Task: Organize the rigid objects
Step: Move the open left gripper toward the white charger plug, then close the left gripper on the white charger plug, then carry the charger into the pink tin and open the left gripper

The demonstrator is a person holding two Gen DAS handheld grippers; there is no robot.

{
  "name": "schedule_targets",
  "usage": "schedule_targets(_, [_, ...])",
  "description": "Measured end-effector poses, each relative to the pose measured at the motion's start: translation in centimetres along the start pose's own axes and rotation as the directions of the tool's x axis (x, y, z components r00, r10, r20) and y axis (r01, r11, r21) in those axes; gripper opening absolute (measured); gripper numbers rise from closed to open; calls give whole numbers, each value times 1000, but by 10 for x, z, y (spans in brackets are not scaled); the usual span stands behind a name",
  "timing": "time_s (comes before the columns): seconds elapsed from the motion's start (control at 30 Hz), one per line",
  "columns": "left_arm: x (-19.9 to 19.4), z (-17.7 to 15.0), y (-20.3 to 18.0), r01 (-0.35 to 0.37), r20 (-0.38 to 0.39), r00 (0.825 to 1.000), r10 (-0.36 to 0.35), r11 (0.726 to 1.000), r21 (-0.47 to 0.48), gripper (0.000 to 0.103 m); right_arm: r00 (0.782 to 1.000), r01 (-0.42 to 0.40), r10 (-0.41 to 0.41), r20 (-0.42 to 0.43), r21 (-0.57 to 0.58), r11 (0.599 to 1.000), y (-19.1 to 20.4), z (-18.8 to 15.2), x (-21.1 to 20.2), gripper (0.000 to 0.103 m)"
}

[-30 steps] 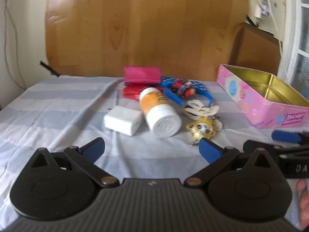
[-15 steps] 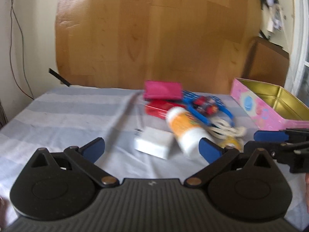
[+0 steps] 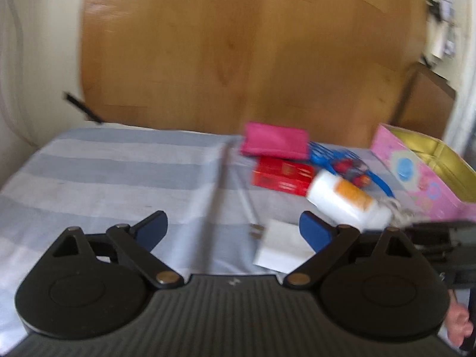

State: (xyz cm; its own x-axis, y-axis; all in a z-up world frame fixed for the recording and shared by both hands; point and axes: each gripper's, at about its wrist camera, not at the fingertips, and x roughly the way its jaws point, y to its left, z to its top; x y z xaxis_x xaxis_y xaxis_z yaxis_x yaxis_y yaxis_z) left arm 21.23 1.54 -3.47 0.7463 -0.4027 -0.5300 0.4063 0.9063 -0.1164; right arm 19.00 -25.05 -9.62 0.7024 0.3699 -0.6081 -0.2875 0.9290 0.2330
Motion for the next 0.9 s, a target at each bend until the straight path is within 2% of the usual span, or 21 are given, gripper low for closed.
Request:
schedule_targets(0.07, [10,-4,-5,44,-23,999,-44,999,2,96,999,-35,35,2,-25,999,7,-1,-2,46])
schedule_targets(0.13, [18,-8,-7,66,-40,997,-66,998,-7,94,999,-54,53,-9,-133,990,29,-5,3,54])
schedule_targets(0.2, [20,-12,-7,85,-49,995,-86,996,-20,92,999,-42,39,-21,-216,976,43,-7,16,57])
schedule_targets(0.23, [23,-14,-5,96,-55,994,-98,995,-31,90,1000,-26,21,-20,-240,970,47,-8,23,59])
schedule_targets(0.33, [26,-18,-4,142,-74,987,-146,988,-52,83,1000,-22,16,-23,-265,964,46,0,41,76])
schedule_targets(0.37, [29,-19,-4,155,-81,984,-159,986,-54,73,999,-27,21,-26,-274,961,47,3,46,76])
schedule_targets(0.4, [33,-20,-5,173,-85,980,-178,983,-68,65,999,-33,27,-25,-281,959,47,5,51,76])
schedule_targets(0.43, [39,-21,-4,202,-92,973,-211,974,-101,59,999,-40,31,-33,-287,957,48,7,56,71])
schedule_targets(0.47, [40,-22,-2,207,-89,971,-220,968,-140,60,997,-58,43,-61,-278,959,47,8,62,65])
schedule_targets(0.5, [37,-22,-4,210,-84,971,-225,965,-159,60,997,-67,55,-49,-277,959,44,8,57,57])
schedule_targets(0.53, [30,-21,-10,211,-77,971,-227,962,-170,59,996,-77,65,-54,-261,962,42,8,51,57])
schedule_targets(0.57, [21,-20,-21,214,-68,972,-227,964,-158,59,996,-85,75,-49,-242,967,39,6,42,57])
schedule_targets(0.67, [0,-9,-74,247,-24,969,-247,969,-17,60,998,-55,62,27,-210,976,30,-4,-6,57])
schedule_targets(0.7, [-4,-3,-94,270,-10,963,-270,963,18,60,997,-28,42,65,-202,979,25,-7,-24,57])
schedule_targets(0.77, [-4,11,-134,343,11,939,-345,937,67,60,988,44,-17,154,-173,984,9,-12,-62,57])
schedule_targets(0.83, [4,27,-176,424,17,904,-426,902,82,61,966,138,-105,238,-127,982,-13,-15,-103,57])
schedule_targets(0.9, [18,39,-219,483,14,874,-486,871,96,62,931,236,-203,303,-78,969,-39,-17,-141,57])
